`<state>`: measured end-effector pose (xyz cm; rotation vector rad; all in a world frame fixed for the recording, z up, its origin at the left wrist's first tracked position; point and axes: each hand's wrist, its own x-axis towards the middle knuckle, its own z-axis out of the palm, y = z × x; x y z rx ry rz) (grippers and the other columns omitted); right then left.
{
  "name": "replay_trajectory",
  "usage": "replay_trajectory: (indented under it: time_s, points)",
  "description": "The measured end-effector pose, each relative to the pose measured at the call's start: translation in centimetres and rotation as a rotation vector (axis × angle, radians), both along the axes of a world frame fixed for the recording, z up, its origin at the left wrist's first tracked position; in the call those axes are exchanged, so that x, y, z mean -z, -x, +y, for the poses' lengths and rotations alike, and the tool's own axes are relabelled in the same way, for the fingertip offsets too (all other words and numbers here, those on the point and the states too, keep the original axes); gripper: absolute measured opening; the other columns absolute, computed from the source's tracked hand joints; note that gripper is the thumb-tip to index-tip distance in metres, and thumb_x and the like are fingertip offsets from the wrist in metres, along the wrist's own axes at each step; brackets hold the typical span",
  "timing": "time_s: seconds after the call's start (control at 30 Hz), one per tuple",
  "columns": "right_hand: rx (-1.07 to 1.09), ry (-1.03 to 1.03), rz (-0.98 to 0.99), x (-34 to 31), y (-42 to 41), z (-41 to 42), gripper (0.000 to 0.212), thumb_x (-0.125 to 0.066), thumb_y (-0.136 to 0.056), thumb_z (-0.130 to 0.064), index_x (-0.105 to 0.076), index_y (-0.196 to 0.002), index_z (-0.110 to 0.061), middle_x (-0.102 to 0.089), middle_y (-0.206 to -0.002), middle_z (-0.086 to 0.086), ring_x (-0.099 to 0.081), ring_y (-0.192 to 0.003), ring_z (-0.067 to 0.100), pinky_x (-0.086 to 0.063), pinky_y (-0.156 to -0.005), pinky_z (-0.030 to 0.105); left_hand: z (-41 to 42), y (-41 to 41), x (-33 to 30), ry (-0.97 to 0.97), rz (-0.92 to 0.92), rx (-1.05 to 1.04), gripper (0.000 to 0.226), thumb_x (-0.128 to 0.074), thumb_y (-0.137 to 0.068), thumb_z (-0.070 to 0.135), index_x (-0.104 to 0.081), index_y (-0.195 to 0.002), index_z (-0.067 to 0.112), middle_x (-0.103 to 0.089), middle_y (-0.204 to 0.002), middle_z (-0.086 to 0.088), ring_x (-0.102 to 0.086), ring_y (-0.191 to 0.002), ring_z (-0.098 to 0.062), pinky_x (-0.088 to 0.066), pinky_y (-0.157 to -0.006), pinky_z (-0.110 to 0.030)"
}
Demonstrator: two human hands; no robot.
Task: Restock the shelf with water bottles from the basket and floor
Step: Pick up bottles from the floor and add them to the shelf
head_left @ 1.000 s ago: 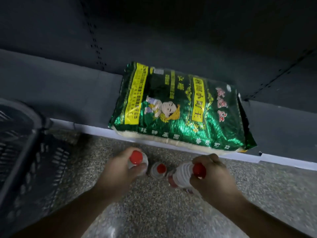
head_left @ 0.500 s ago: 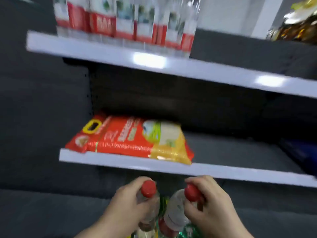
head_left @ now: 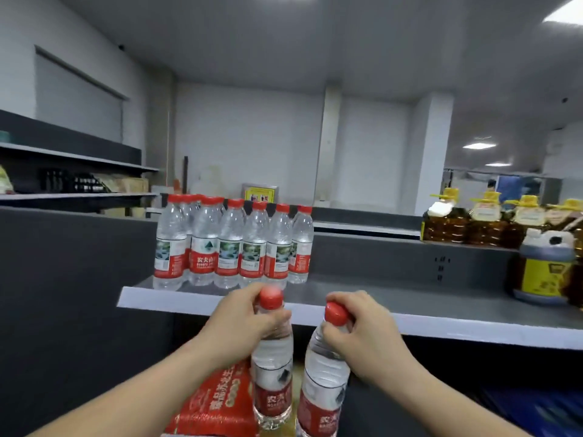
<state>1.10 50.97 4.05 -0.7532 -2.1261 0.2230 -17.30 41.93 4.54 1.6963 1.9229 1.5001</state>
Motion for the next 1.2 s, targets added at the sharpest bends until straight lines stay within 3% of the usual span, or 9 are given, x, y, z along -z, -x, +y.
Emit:
replay_trajectory:
  time_s: [0.1,0.23,0.37,0.53,0.67,0.97,1.2]
  points:
    - [0.019,-0.020,0.048,-3.3,-0.2,0.0,0.033,-0.069,-0.079,-0.025,-0.067,-0.113,-0.024,-0.060,-0.099,-0.006,-0.054,-0.089,0.008,-0.035,-0.075,0.008,-0.1,-0.7,-3.2,-0.006,-0.045,-0.022,0.013,-0.075,-0.079,0.032,-0.068,-0.082,0.021,-0.073,-0.081,0.005,-0.066,-0.079,-0.008,-0.047,-0.069,-0.023]
    - [0.014,-0.018,0.092,-7.2,-0.7,0.3,0.032,-0.068,-0.082,-0.028,-0.066,-0.113,-0.023,-0.057,-0.096,-0.008,-0.054,-0.088,0.008,-0.037,-0.079,0.017,-0.3,-1.3,-6.4,-0.008,-0.087,-0.043,0.016,-0.076,-0.079,0.034,-0.069,-0.085,0.021,-0.073,-0.083,0.005,-0.067,-0.084,-0.012,-0.051,-0.077,-0.028]
    - [0.007,-0.062,0.108,-10.8,-1.0,1.1,0.027,-0.067,-0.082,-0.027,-0.067,-0.108,-0.019,-0.063,-0.097,-0.003,-0.058,-0.090,0.013,-0.043,-0.080,0.024,-0.3,-1.8,-9.5,-0.019,-0.122,-0.064,0.018,-0.074,-0.080,0.033,-0.067,-0.090,0.021,-0.071,-0.089,0.002,-0.066,-0.087,-0.016,-0.049,-0.071,-0.026]
    - [0.026,-0.115,0.093,-14.7,-0.2,3.0,0.037,-0.065,-0.085,-0.027,-0.063,-0.120,-0.015,-0.065,-0.110,0.005,-0.057,-0.095,0.018,-0.040,-0.083,0.024,0.0,-0.7,-13.1,-0.085,-0.031,-0.134,0.015,-0.073,-0.081,0.031,-0.064,-0.086,0.019,-0.067,-0.084,0.002,-0.063,-0.081,-0.014,-0.046,-0.069,-0.029]
    - [0.050,-0.133,0.084,-16.9,2.3,5.8,0.036,-0.064,-0.087,-0.025,-0.062,-0.120,-0.011,-0.066,-0.110,0.008,-0.051,-0.088,0.016,-0.037,-0.080,0.025,1.0,2.6,-14.7,-0.118,0.036,-0.223,0.022,-0.074,-0.080,0.036,-0.065,-0.096,0.023,-0.068,-0.090,0.006,-0.062,-0.086,-0.011,-0.043,-0.067,-0.025]
    - [0.163,-0.051,0.000,-16.5,10.7,13.6,0.039,-0.062,-0.090,-0.023,-0.057,-0.125,-0.008,-0.064,-0.117,0.014,-0.052,-0.093,0.023,-0.041,-0.083,0.030,5.9,12.4,-15.5,-0.105,0.077,-0.275,0.027,-0.076,-0.077,0.038,-0.064,-0.095,0.022,-0.066,-0.089,0.005,-0.060,-0.085,-0.013,-0.050,-0.078,-0.035]
    - [0.239,0.058,-0.073,-14.5,14.6,18.0,0.045,-0.061,-0.090,-0.022,-0.053,-0.131,-0.008,-0.058,-0.122,0.017,-0.053,-0.098,0.026,-0.037,-0.081,0.028,9.5,16.8,-14.0,-0.066,0.096,-0.288,0.023,-0.075,-0.078,0.037,-0.059,-0.079,0.021,-0.061,-0.077,0.003,-0.058,-0.074,-0.015,-0.041,-0.061,-0.030]
